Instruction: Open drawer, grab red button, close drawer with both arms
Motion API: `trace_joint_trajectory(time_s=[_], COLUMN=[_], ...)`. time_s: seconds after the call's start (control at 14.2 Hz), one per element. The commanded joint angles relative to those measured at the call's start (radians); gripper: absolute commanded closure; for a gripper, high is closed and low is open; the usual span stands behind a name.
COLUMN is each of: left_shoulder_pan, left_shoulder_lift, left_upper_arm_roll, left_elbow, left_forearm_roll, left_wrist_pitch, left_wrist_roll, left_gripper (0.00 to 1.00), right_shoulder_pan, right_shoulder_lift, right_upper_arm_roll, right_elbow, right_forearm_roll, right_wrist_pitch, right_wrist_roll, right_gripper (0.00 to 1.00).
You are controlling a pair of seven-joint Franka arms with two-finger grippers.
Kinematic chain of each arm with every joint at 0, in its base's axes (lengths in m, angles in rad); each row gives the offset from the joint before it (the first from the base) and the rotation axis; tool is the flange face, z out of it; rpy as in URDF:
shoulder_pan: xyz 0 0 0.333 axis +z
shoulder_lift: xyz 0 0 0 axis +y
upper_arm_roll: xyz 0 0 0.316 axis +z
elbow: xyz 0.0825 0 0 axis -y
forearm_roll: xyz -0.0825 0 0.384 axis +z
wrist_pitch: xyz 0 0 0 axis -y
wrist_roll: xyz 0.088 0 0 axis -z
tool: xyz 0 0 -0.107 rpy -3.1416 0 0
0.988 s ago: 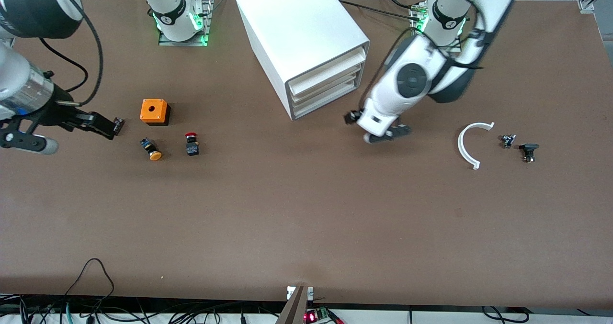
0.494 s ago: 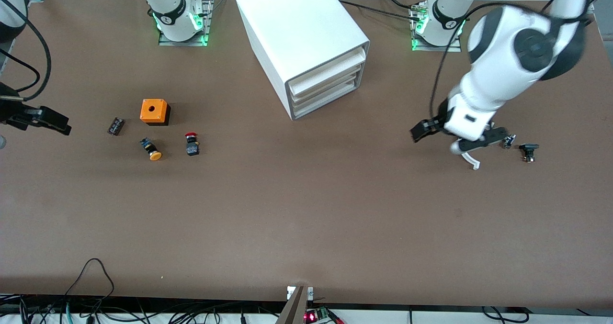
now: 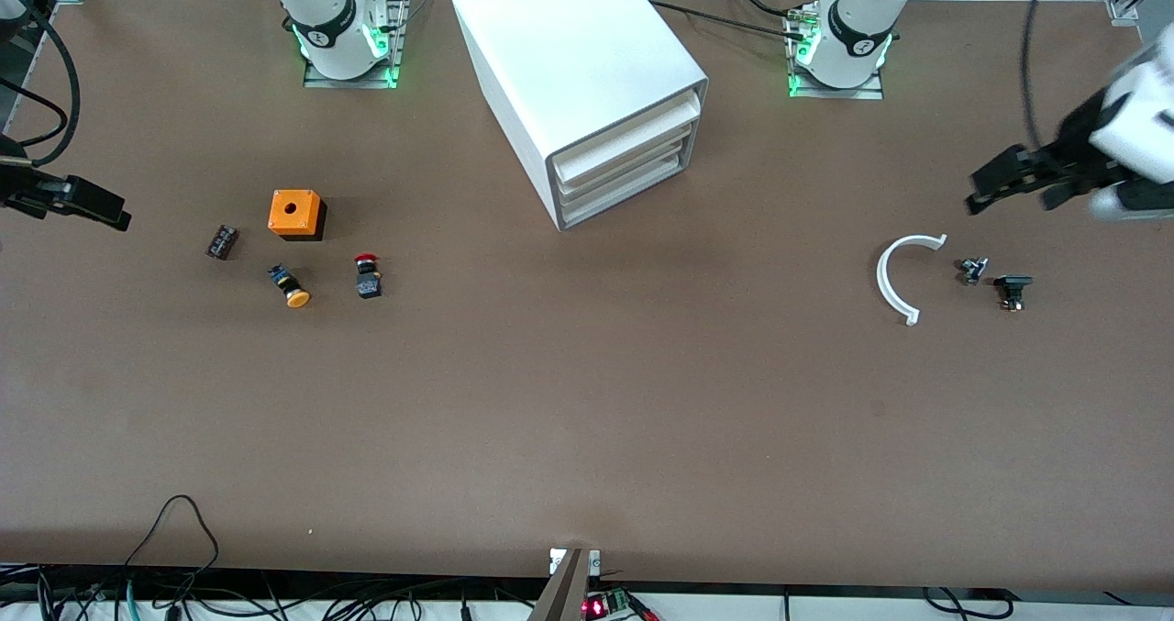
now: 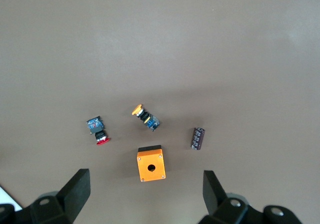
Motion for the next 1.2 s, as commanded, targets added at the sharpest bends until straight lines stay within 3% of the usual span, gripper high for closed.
trace_joint_trajectory(time_s=[0.0, 0.21, 0.64, 1.13], left_shoulder_pan=[-0.008, -0.008, -0.026, -0.025], left_shoulder_lift=[-0.021, -0.024, -0.01, 0.002], left_upper_arm_roll=[0.069, 0.111, 0.097, 0.095], left_elbow=[0.045, 0.06, 0.076, 0.089], left_forearm_roll=[0.015, 0.012, 0.087, 0.087], left_wrist_pitch=[-0.069, -0.159, -0.124, -0.146], left_wrist_roll=[0.12, 0.143, 0.2, 0.209], left_gripper=[0.0, 0.0, 0.0, 0.0], right_shoulder_pan=[-0.003, -0.001, 0.003, 0.003], right_shoulder_lift=[-0.019, -0.016, -0.013, -0.018], right_upper_arm_roll=[-0.018, -0.017, -0.012, -0.011], right_elbow=[-0.016, -0.017, -0.008, -0.007], right_forearm_roll=[0.009, 0.007, 0.007, 0.013], right_wrist_pitch=[-0.005, -0.014, 0.004, -0.008], right_wrist_roll=[-0.042, -0.058, -0.064, -0.104], right_gripper=[0.0, 0.0, 0.0, 0.0])
